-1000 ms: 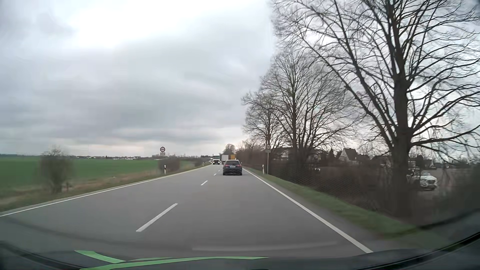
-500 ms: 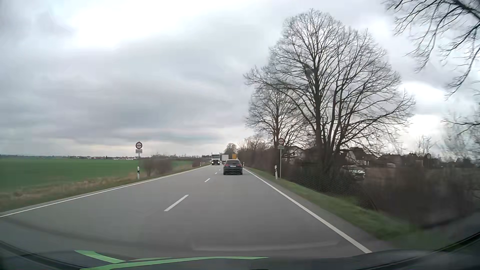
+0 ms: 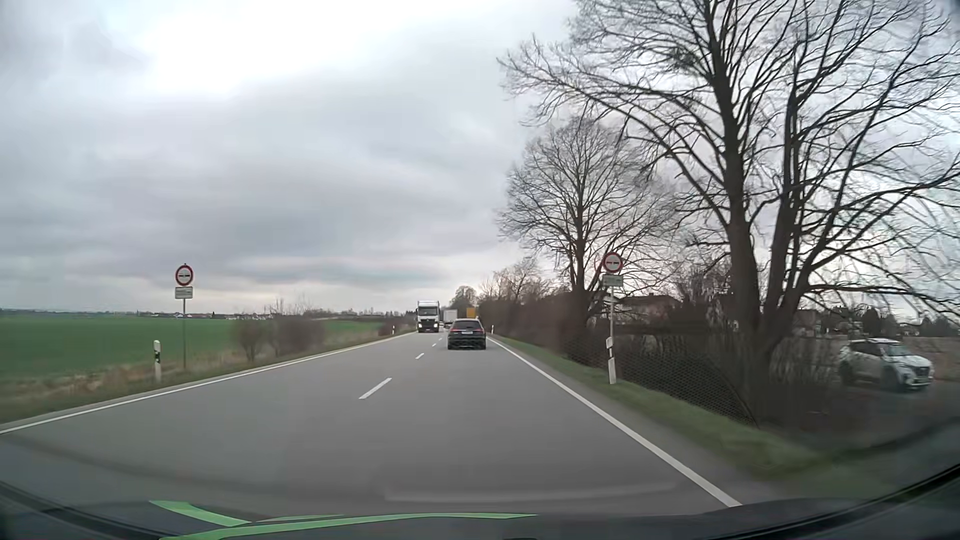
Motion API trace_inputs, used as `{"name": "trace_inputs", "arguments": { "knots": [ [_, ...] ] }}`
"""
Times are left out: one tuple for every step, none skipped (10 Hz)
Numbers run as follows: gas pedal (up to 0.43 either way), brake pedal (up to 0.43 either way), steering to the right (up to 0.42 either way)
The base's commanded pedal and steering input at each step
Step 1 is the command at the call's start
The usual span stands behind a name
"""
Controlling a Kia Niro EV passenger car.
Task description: Follow the waypoints while adhering to traffic rules and regulations
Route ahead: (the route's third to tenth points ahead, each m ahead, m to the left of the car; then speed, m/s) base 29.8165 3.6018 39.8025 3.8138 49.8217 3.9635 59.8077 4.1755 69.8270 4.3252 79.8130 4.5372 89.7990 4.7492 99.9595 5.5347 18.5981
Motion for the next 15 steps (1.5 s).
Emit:
{"name": "trace_inputs", "arguments": {
  "knots": [
    [0.157,0.0,-0.001],
    [0.157,0.0,-0.001],
    [0.157,0.0,-0.001],
    [0.157,0.0,-0.001],
    [0.157,0.0,-0.001],
    [0.157,0.0,-0.001],
    [0.157,0.0,-0.001],
    [0.157,0.0,-0.001],
    [0.157,0.0,-0.001],
    [0.157,0.0,-0.001],
    [0.157,0.0,-0.001],
    [0.157,0.0,-0.001],
    [0.157,0.0,-0.001],
    [0.157,0.0,-0.001],
    [0.157,0.0,-0.001]
  ]
}}
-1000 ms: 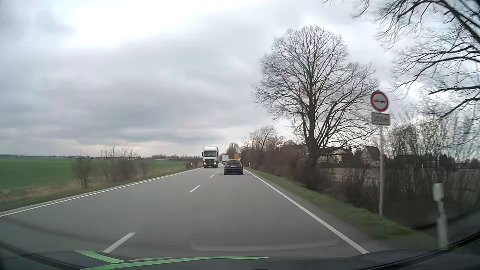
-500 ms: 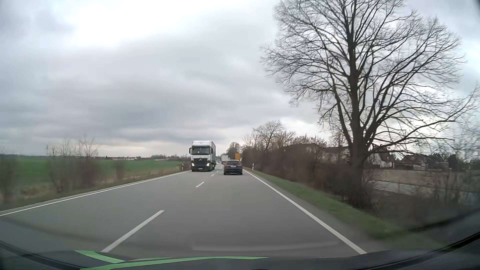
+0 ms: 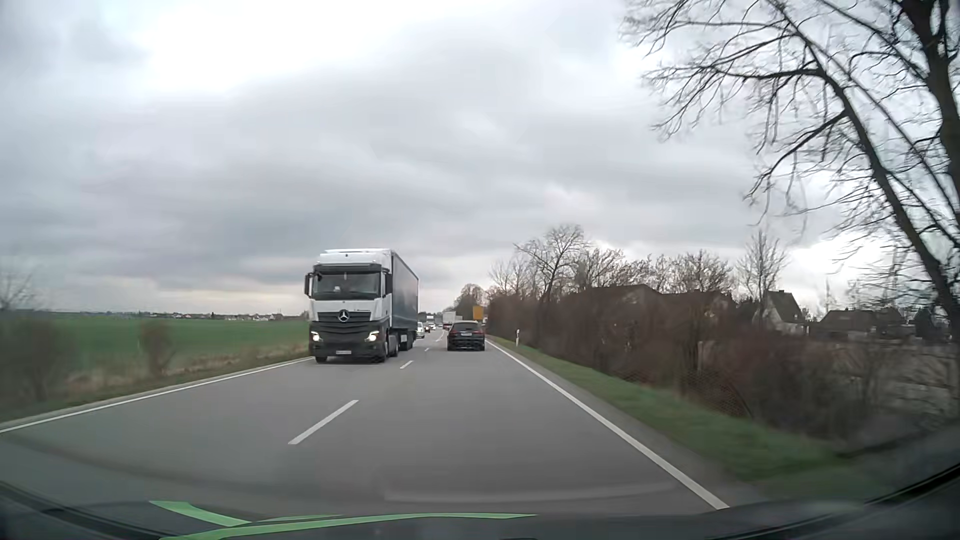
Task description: Follow the waypoints while adhering to traffic rules and regulations
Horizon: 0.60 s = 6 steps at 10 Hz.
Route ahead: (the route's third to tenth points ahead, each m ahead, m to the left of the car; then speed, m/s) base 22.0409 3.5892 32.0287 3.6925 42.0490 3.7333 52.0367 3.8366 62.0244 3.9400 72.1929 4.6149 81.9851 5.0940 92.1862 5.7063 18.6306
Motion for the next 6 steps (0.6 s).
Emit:
{"name": "trace_inputs", "arguments": {
  "knots": [
    [0.157,0.0,-0.001],
    [0.157,0.0,-0.001],
    [0.157,0.0,-0.001],
    [0.157,0.0,-0.001],
    [0.157,0.0,-0.001],
    [0.157,0.0,-0.001]
  ]
}}
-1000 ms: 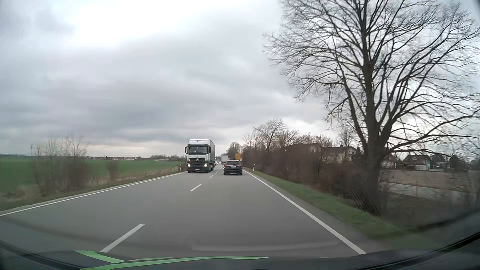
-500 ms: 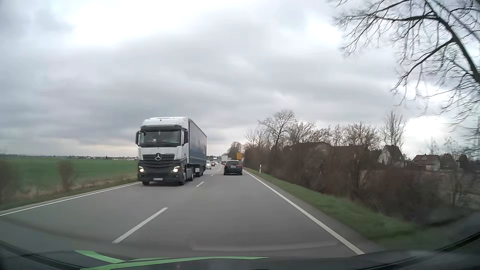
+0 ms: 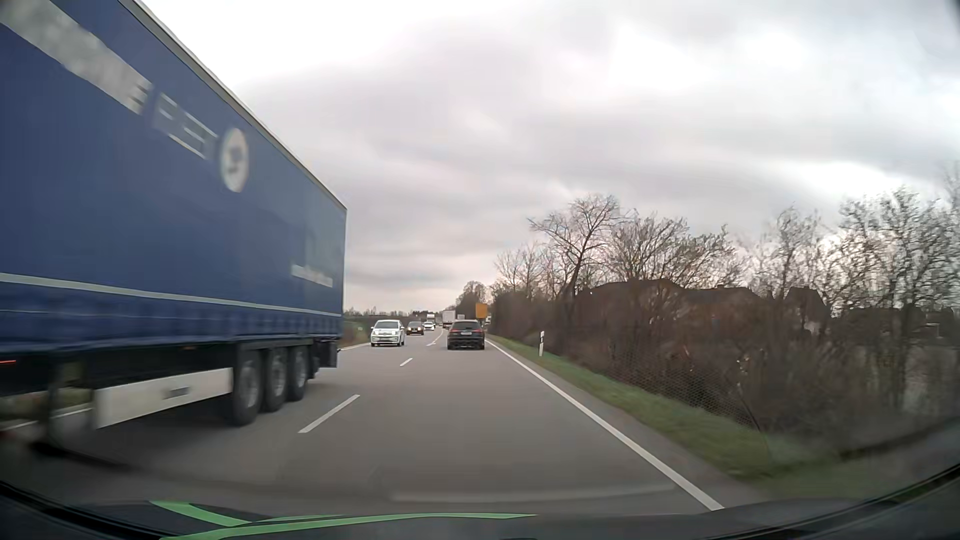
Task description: Follow the waypoints while adhering to traffic rules and regulations
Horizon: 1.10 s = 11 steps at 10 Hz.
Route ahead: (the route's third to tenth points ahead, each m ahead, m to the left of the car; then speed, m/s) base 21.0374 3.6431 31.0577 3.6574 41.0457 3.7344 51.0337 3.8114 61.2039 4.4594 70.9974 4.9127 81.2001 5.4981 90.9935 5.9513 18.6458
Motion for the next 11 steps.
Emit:
{"name": "trace_inputs", "arguments": {
  "knots": [
    [0.15,0.0,-0.002],
    [0.15,0.0,-0.002],
    [0.13,0.0,-0.002],
    [0.118,0.0,-0.002],
    [0.118,0.0,-0.003],
    [0.11,0.0,-0.004],
    [0.11,0.0,-0.004],
    [0.11,0.0,-0.003],
    [0.11,0.0,-0.003],
    [0.11,0.0,-0.004],
    [0.11,0.0,-0.004]
  ]
}}
